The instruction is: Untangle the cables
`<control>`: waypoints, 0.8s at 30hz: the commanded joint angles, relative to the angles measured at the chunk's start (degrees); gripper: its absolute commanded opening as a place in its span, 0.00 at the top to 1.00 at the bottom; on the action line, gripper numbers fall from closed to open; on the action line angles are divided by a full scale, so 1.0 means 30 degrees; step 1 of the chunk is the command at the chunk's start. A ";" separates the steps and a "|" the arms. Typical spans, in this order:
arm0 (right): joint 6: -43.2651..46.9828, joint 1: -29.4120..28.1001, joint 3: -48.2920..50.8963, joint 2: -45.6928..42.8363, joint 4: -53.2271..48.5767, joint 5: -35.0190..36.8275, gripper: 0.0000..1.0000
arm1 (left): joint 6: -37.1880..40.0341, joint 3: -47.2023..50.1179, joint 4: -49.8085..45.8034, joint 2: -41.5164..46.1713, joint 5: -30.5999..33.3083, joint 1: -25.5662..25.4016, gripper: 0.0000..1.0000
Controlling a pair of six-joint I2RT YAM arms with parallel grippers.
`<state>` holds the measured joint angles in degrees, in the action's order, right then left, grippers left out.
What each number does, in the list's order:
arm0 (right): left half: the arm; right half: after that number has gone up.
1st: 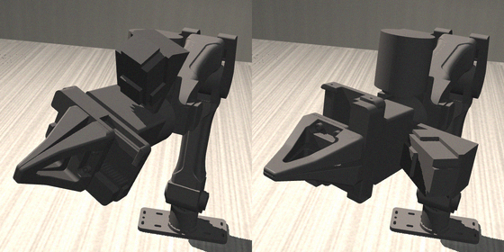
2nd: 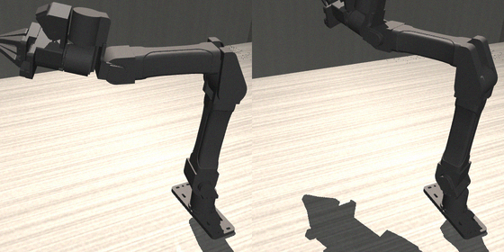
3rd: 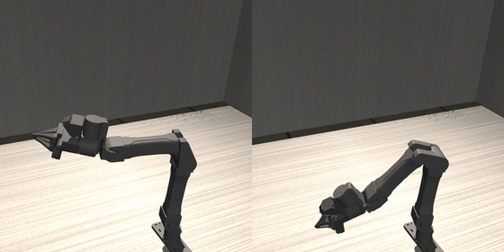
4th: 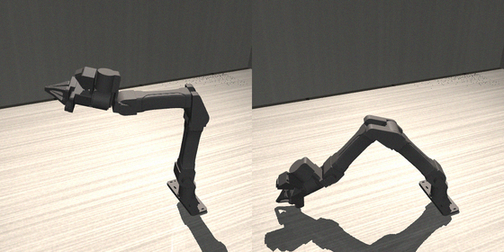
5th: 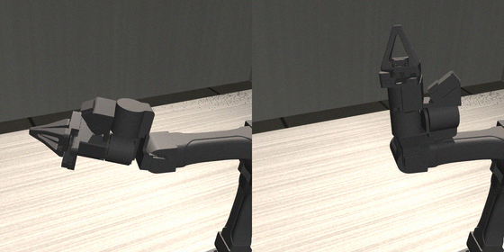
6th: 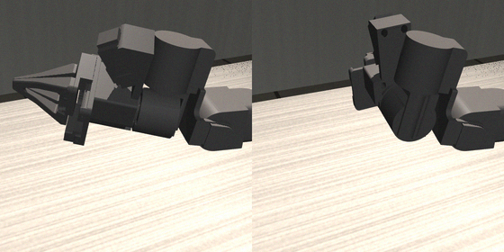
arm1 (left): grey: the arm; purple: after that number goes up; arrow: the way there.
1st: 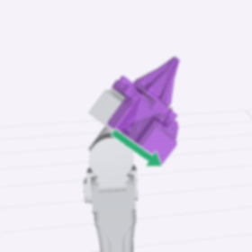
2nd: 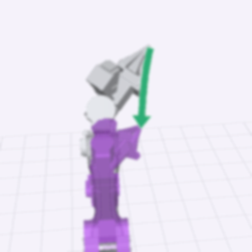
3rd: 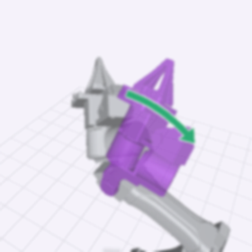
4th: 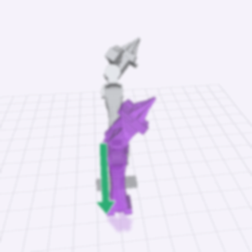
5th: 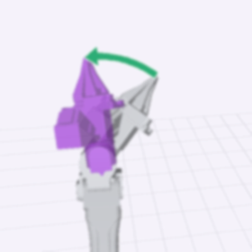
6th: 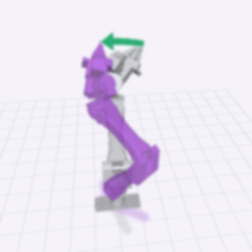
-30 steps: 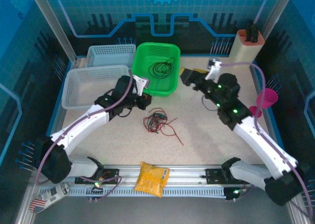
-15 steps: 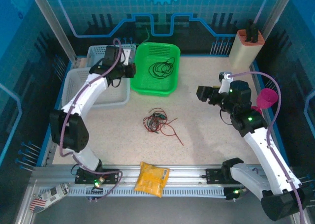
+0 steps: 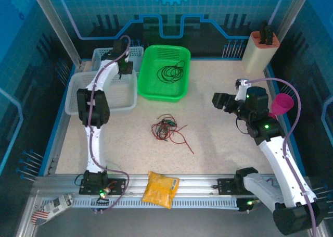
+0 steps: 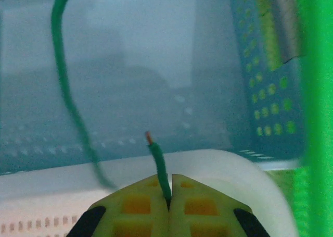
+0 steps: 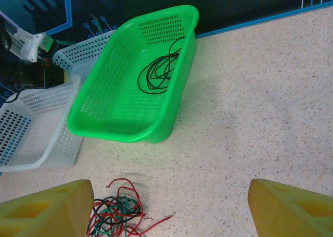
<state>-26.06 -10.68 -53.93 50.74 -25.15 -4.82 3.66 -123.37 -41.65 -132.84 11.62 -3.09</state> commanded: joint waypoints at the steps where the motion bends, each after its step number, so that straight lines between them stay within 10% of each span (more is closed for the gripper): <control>1: -0.0117 0.0305 -0.0255 -0.0097 -0.0523 -0.0312 0.22 | 0.0479 -0.1952 -0.1544 -0.1159 0.0642 0.0481 0.96; 8: -0.0033 0.0289 -0.0365 0.0033 -0.0642 -0.0671 0.23 | -0.0103 -0.2551 -0.0734 -0.1159 0.0084 0.1049 0.32; 24: 0.0146 0.0305 -0.0369 -0.0317 -0.0899 -0.1467 0.25 | -0.1414 0.0580 0.0938 0.3531 -0.3715 0.2066 0.19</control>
<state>-26.04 -10.50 -53.93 50.76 -26.92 -8.01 0.36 -125.19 -40.40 -128.01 4.54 2.55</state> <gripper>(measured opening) 0.752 0.808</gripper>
